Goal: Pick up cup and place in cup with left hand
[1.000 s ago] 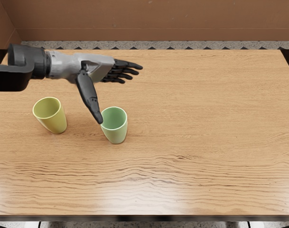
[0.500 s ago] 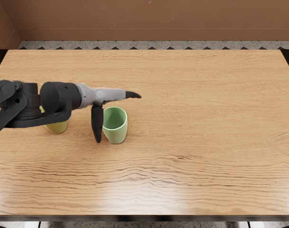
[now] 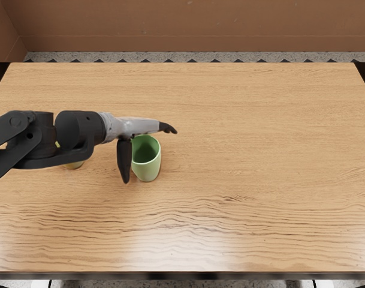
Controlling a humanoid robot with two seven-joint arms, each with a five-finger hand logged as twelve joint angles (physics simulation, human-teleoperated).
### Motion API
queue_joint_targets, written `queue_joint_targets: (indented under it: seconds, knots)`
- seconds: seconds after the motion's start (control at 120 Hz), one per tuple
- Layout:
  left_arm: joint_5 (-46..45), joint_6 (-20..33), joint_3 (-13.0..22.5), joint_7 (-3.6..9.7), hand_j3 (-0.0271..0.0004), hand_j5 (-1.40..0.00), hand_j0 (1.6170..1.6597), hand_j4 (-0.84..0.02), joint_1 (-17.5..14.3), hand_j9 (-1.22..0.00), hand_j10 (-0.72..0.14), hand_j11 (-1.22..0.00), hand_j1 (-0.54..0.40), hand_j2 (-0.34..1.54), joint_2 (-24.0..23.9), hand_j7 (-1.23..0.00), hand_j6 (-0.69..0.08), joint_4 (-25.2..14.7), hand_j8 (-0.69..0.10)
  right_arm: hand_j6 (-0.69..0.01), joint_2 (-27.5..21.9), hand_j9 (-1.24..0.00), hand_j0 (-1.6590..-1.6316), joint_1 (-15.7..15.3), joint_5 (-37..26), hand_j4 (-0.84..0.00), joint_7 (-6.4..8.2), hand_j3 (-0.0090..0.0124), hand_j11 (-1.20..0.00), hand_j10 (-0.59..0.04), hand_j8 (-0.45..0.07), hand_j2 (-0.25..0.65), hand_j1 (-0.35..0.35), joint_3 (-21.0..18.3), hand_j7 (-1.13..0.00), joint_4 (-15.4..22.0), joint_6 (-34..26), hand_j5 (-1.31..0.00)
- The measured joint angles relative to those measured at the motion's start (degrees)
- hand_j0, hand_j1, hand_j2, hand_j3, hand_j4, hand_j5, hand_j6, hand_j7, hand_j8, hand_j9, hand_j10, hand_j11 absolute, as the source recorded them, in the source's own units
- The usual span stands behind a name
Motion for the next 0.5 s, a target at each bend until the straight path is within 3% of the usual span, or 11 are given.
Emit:
queue_joint_targets:
  seconds: [0.417, 0.5]
  knots:
    - [-0.22, 0.0, 0.01, 0.0, 0.0, -0.41, 1.6581, -0.318, 0.26, -0.41, -0.317, -0.41, -0.03, 0.06, 0.07, -0.41, -0.318, 0.13, -0.319, -0.001, 0.0, 0.0, -1.6581, 0.0, 0.01, -0.001, 0.0, 0.0, 0.0, 0.0, -0.001, 0.0, -0.349, -0.01, 0.0, 0.0, 0.0, 0.0]
    - [-0.08, 0.04, 0.11, -0.01, 0.0, -0.45, 1.658, -0.356, 0.22, -0.45, -0.347, -0.45, -0.067, 0.07, 0.0, -0.45, -0.357, 0.15, -0.312, -0.001, 0.0, 0.0, -1.6581, 0.0, 0.02, -0.001, 0.0, 0.0, 0.0, 0.0, -0.001, 0.0, -0.349, 0.0, 0.0, -0.01, 0.0, 0.0]
